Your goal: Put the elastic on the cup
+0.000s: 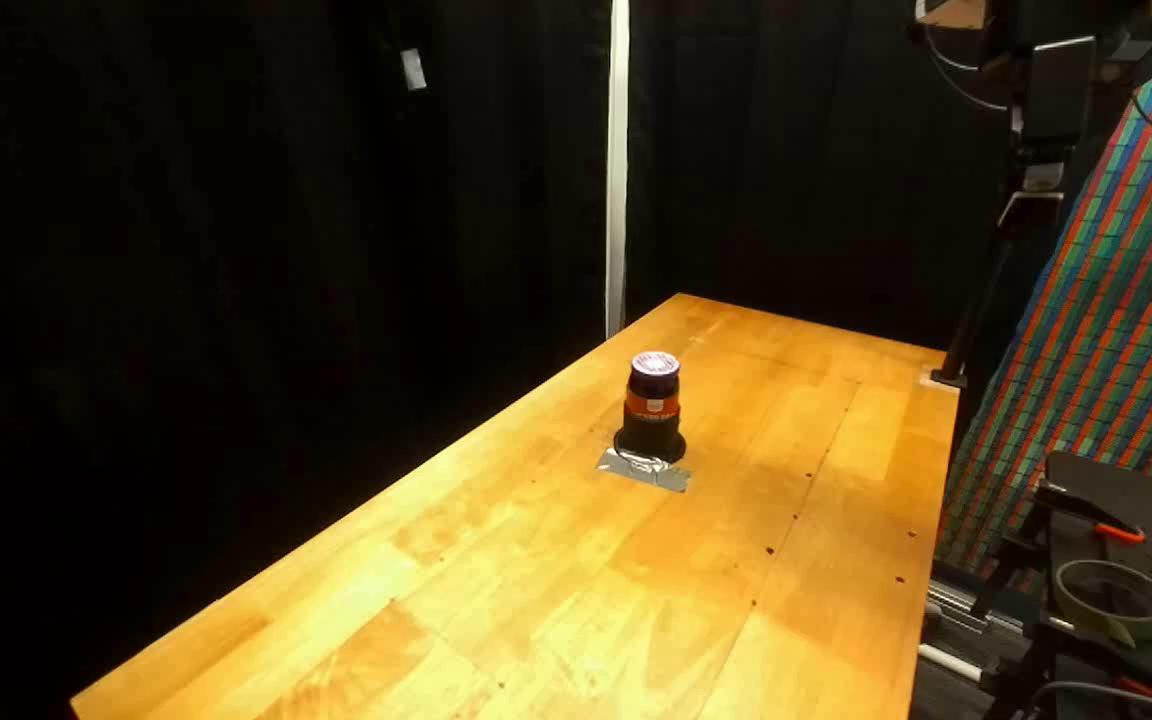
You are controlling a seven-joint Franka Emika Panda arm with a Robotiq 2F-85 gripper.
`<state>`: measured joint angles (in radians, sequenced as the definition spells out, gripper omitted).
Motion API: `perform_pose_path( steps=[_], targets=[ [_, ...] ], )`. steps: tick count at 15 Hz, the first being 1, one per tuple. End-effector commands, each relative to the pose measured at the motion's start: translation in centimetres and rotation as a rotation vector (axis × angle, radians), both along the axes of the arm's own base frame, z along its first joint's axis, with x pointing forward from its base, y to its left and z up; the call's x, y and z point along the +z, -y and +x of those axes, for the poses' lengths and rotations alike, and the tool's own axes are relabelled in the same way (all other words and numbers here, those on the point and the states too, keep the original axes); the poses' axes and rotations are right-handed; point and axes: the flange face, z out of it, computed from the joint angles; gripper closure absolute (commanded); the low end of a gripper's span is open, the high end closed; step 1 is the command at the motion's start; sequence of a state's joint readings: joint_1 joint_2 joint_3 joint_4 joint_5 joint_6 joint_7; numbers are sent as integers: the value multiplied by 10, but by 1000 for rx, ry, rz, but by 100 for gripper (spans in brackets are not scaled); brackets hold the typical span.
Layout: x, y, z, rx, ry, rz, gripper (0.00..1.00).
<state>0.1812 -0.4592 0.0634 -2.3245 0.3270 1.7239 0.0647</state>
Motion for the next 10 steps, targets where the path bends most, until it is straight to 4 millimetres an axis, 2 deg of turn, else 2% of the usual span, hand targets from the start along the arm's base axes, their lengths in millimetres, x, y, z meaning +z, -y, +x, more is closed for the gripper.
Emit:
perform_pose_path(
  steps=[1,7,8,10],
  targets=[
    [1,0,1,0,2,0,0],
    [6,0,1,0,11,2,0],
    [9,-11,7,1,16,-14,0],
    [6,-32,41,-24,43,-81,0]
  ],
)
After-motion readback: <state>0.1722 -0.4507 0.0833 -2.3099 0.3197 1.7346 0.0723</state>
